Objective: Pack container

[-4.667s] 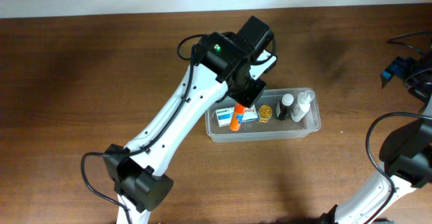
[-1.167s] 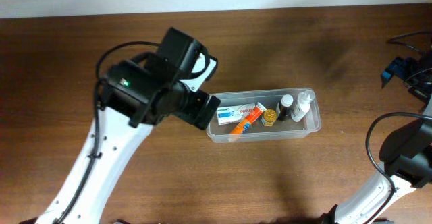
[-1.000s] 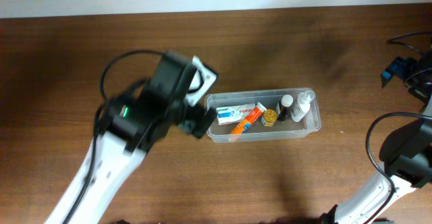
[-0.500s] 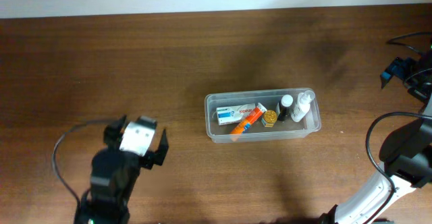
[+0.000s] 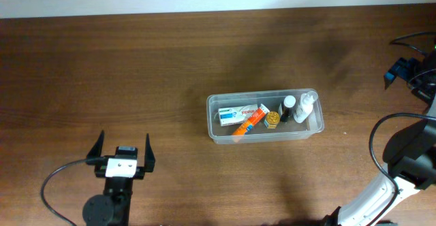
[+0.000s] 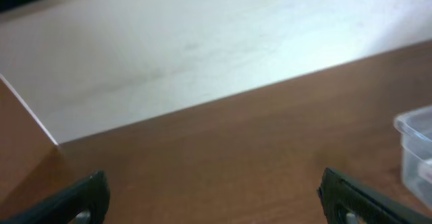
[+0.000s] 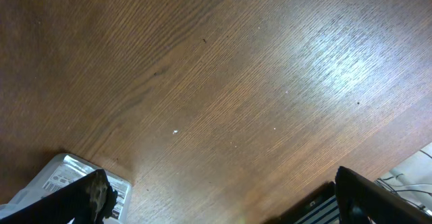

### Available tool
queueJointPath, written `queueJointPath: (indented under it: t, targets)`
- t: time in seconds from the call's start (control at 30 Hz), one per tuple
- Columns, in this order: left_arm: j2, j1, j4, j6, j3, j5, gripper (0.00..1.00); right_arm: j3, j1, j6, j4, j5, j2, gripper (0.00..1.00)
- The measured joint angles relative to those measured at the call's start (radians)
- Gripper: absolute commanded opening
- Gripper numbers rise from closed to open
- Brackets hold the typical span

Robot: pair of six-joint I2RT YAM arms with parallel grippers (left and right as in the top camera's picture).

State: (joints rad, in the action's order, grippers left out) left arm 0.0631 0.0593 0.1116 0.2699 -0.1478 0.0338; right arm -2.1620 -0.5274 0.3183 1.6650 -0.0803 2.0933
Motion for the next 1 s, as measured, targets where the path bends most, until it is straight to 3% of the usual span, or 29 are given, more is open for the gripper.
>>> queueJointPath:
  t: [0.53, 1.0]
  targets:
    - [-0.047, -0.015, -0.003, 0.000, 0.120, -0.033, 0.99, 0.000, 0.000, 0.001, 0.000, 0.000, 0.000, 0.98]
    - [-0.047, -0.015, -0.009, 0.000, 0.121, -0.056, 0.99, 0.000, 0.000, 0.000, 0.000, 0.000, 0.000, 0.99]
